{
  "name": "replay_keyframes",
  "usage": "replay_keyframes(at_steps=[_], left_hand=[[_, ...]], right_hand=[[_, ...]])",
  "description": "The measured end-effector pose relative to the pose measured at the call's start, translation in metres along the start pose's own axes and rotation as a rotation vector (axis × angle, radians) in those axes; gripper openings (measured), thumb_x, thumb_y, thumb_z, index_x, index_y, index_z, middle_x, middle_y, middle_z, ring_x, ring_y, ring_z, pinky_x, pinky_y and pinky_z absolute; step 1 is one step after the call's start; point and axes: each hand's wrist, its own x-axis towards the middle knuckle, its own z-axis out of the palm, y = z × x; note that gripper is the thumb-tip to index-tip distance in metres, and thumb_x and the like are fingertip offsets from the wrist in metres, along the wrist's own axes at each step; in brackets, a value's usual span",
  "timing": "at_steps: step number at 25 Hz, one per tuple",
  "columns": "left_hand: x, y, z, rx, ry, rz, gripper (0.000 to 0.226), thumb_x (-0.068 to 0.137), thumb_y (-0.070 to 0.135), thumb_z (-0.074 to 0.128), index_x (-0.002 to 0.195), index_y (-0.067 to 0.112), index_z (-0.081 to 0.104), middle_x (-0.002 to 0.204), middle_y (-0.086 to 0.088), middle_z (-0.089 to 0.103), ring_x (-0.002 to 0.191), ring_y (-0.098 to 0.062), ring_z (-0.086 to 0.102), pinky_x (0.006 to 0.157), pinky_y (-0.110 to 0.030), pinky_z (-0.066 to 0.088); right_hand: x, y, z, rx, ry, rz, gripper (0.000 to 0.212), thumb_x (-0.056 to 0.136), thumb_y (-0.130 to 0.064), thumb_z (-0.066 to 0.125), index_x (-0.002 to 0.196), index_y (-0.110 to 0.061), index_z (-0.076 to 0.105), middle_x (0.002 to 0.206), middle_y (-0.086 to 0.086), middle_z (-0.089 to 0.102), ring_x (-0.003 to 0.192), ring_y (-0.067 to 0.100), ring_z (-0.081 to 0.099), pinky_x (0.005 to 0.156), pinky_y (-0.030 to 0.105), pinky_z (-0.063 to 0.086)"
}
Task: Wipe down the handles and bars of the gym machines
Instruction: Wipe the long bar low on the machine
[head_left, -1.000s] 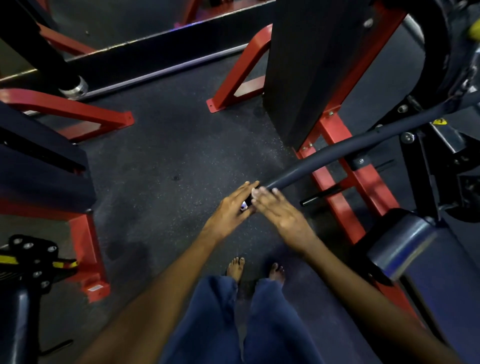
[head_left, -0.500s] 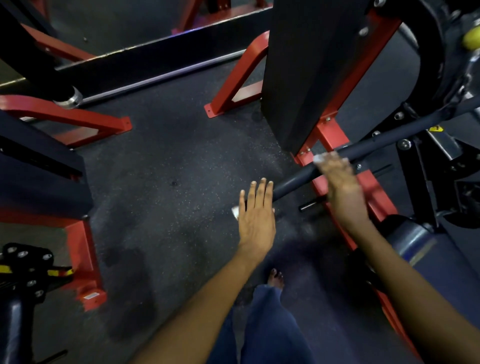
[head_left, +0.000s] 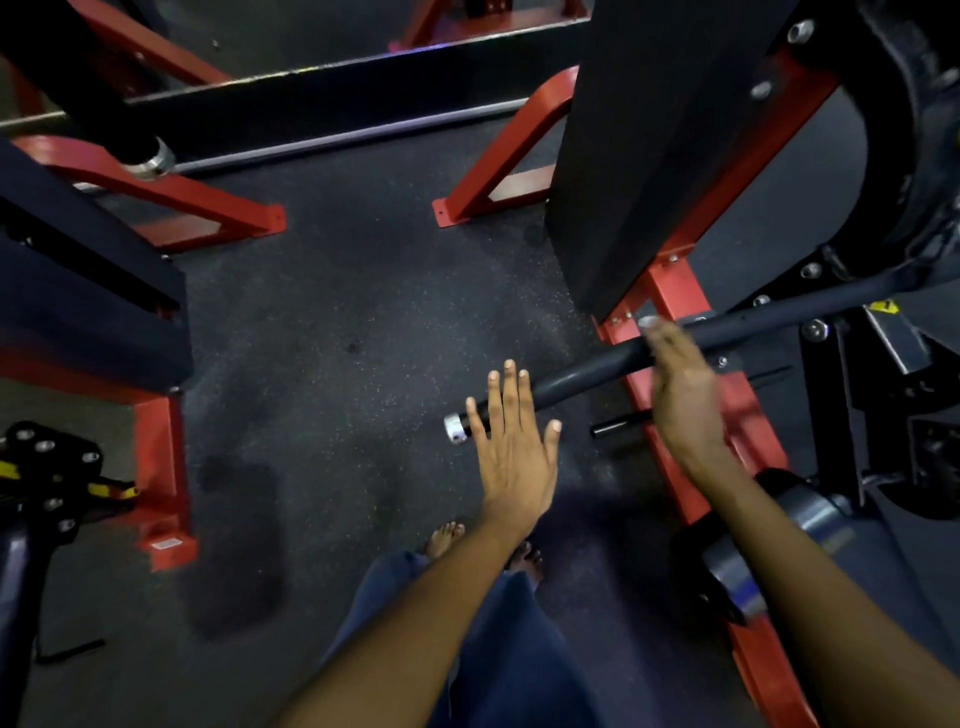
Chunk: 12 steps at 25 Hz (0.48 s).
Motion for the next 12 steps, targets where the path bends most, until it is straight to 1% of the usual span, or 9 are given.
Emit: replay_keyframes(at_steps=[3,4,5,7,8,9,10,11,12], left_hand=[[0.015,0.021,0.003,-0.043,0.034,-0.084,0.054,0.099,0.042,0.022,0.142,0.015,0.04,0.142,-0.013,0.047,0.137,-0.032,0.038,0.117,-0.053,0.007],[0.019,0.025,0.005,-0.057,0.051,-0.125,0.052,0.1,0.041,0.023,0.138,0.016,0.047,0.133,-0.012,0.055,0.131,-0.032,0.045,0.117,-0.053,0.01],[0.021,0.028,0.007,-0.061,0.07,-0.161,0.049,0.1,0.039,0.024,0.133,0.016,0.052,0.125,-0.011,0.059,0.125,-0.031,0.05,0.116,-0.053,0.012],[0.019,0.03,0.014,-0.029,0.101,-0.202,0.046,0.099,0.036,0.025,0.127,0.017,0.057,0.116,-0.008,0.061,0.118,-0.029,0.053,0.114,-0.053,0.018],[0.018,0.03,0.018,-0.016,0.107,-0.212,0.044,0.098,0.035,0.026,0.126,0.018,0.057,0.115,-0.007,0.06,0.116,-0.028,0.054,0.113,-0.053,0.02],[0.017,0.03,0.021,-0.012,0.111,-0.219,0.043,0.098,0.035,0.028,0.125,0.018,0.056,0.114,-0.007,0.06,0.114,-0.027,0.054,0.113,-0.052,0.019],[0.016,0.03,0.024,-0.014,0.117,-0.225,0.042,0.097,0.034,0.028,0.124,0.018,0.056,0.112,-0.006,0.06,0.112,-0.027,0.054,0.113,-0.052,0.017],[0.015,0.03,0.026,-0.018,0.12,-0.23,0.042,0.097,0.034,0.029,0.124,0.018,0.056,0.111,-0.006,0.059,0.11,-0.027,0.055,0.113,-0.051,0.017],[0.015,0.029,0.027,-0.028,0.118,-0.233,0.042,0.097,0.034,0.029,0.123,0.017,0.057,0.109,-0.006,0.059,0.108,-0.026,0.055,0.113,-0.051,0.019]], right_hand=[[-0.013,-0.013,0.016,-0.075,-0.148,-0.439,0.046,0.083,-0.005,0.035,0.121,0.002,0.06,0.126,0.016,0.058,0.12,0.026,0.051,0.109,0.04,0.034],[-0.002,0.0,0.011,-0.092,-0.134,-0.452,0.047,0.082,-0.003,0.035,0.12,0.002,0.061,0.125,0.016,0.059,0.119,0.027,0.052,0.109,0.041,0.034],[0.01,0.015,0.005,-0.093,-0.079,-0.344,0.047,0.081,0.0,0.035,0.119,0.002,0.062,0.124,0.016,0.06,0.118,0.03,0.053,0.109,0.042,0.032],[0.02,0.038,-0.005,-0.021,0.051,-0.009,0.044,0.079,0.009,0.039,0.116,0.004,0.063,0.123,0.019,0.06,0.116,0.034,0.055,0.108,0.044,0.033],[0.019,0.036,-0.004,0.006,0.061,0.051,0.044,0.078,0.013,0.042,0.115,0.005,0.063,0.123,0.02,0.059,0.116,0.035,0.056,0.108,0.043,0.034],[0.014,0.026,0.002,-0.002,0.013,-0.009,0.044,0.076,0.015,0.044,0.115,0.005,0.062,0.123,0.02,0.059,0.116,0.034,0.056,0.108,0.041,0.034],[0.003,0.016,0.01,-0.027,-0.075,-0.187,0.044,0.075,0.014,0.045,0.114,0.005,0.063,0.123,0.021,0.059,0.116,0.034,0.056,0.107,0.039,0.033],[-0.007,0.015,0.015,-0.06,-0.158,-0.424,0.041,0.077,0.01,0.044,0.114,0.005,0.063,0.123,0.02,0.059,0.116,0.033,0.055,0.107,0.039,0.032],[-0.007,0.02,0.014,-0.083,-0.21,-0.58,0.041,0.079,0.004,0.041,0.114,0.004,0.063,0.124,0.019,0.059,0.118,0.032,0.055,0.107,0.04,0.032]])
